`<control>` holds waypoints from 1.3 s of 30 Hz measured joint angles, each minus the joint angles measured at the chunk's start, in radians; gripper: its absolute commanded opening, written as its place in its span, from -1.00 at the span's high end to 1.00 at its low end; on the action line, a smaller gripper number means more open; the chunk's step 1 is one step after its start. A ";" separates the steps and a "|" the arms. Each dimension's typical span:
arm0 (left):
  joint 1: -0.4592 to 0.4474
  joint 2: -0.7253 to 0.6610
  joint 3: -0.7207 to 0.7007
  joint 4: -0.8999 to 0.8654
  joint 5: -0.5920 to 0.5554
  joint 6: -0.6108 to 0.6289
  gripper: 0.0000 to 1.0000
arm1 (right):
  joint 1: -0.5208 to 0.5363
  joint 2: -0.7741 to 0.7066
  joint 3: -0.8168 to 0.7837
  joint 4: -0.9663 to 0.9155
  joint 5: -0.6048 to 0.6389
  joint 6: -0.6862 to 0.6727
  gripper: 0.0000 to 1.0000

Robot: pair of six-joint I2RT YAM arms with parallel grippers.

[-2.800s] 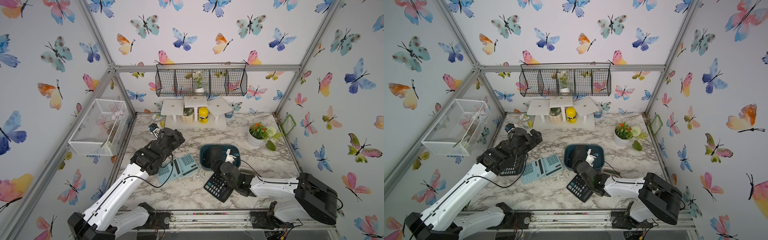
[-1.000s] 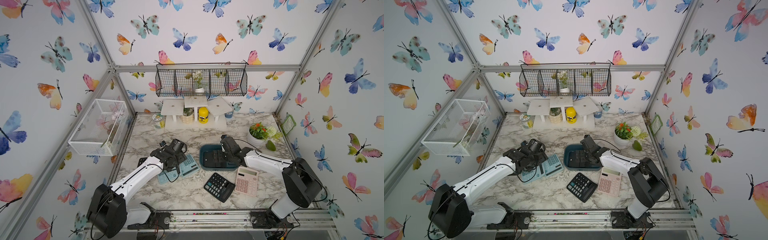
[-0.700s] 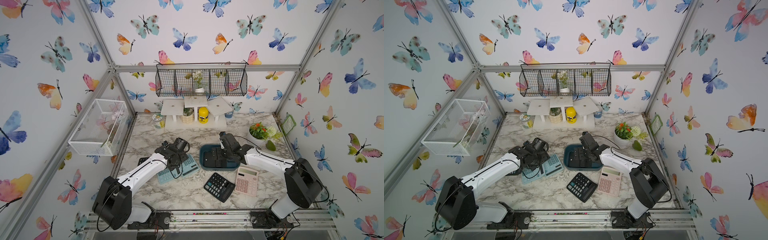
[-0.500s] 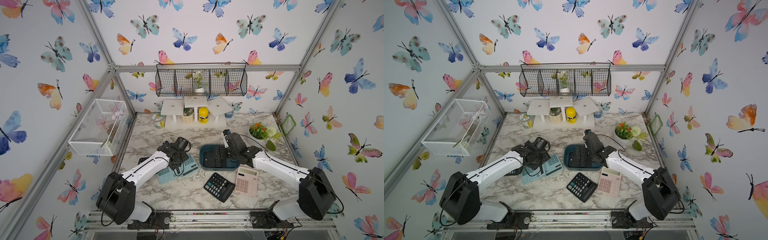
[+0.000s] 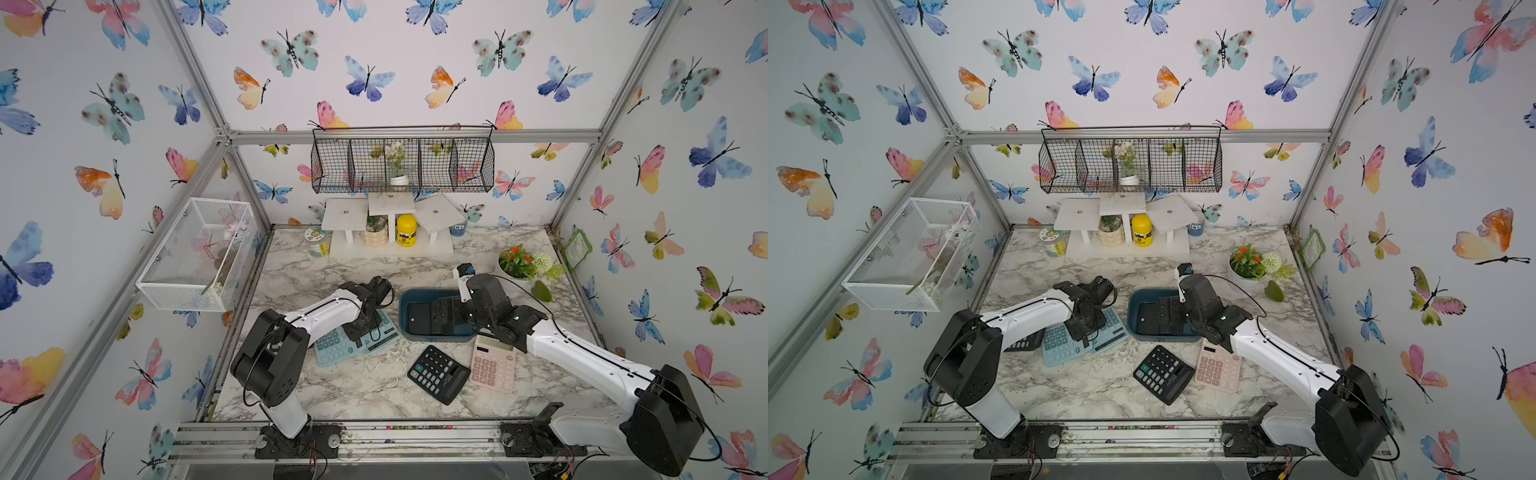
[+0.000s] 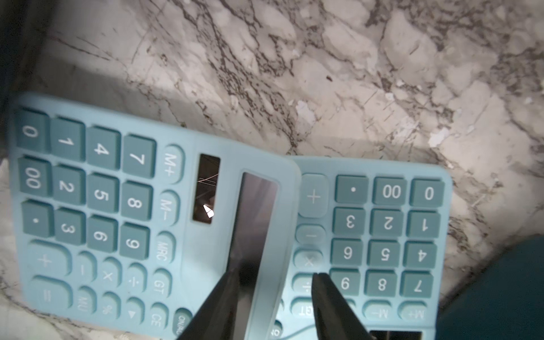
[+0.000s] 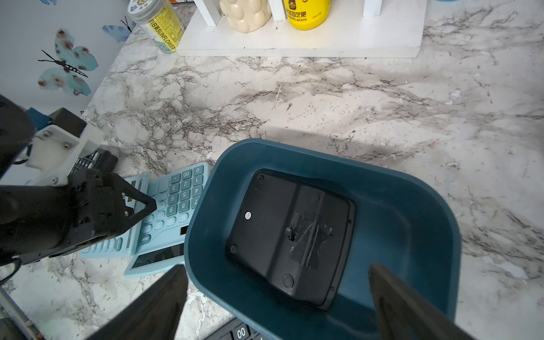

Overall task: Put the calculator in the storage box
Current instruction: Pick up the calculator at the center of the board.

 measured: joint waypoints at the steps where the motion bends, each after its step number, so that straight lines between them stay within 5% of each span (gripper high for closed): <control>1: -0.004 0.005 0.005 -0.007 -0.006 -0.002 0.10 | 0.000 -0.004 -0.003 0.006 -0.002 0.000 -0.97; 9: -0.012 0.018 0.008 -0.051 -0.034 -0.019 -0.18 | 0.000 -0.017 -0.014 0.030 -0.011 -0.008 -0.97; 16: -0.013 0.046 0.023 -0.086 -0.055 -0.021 0.35 | 0.000 -0.017 -0.032 0.038 -0.013 -0.008 -0.97; 22: -0.013 0.045 0.060 -0.127 -0.087 -0.007 1.00 | 0.000 -0.017 -0.033 0.039 -0.013 -0.008 -0.97; 39: -0.076 -0.130 0.307 -0.305 -0.079 0.037 1.00 | 0.000 -0.072 -0.035 0.036 0.010 -0.004 -0.97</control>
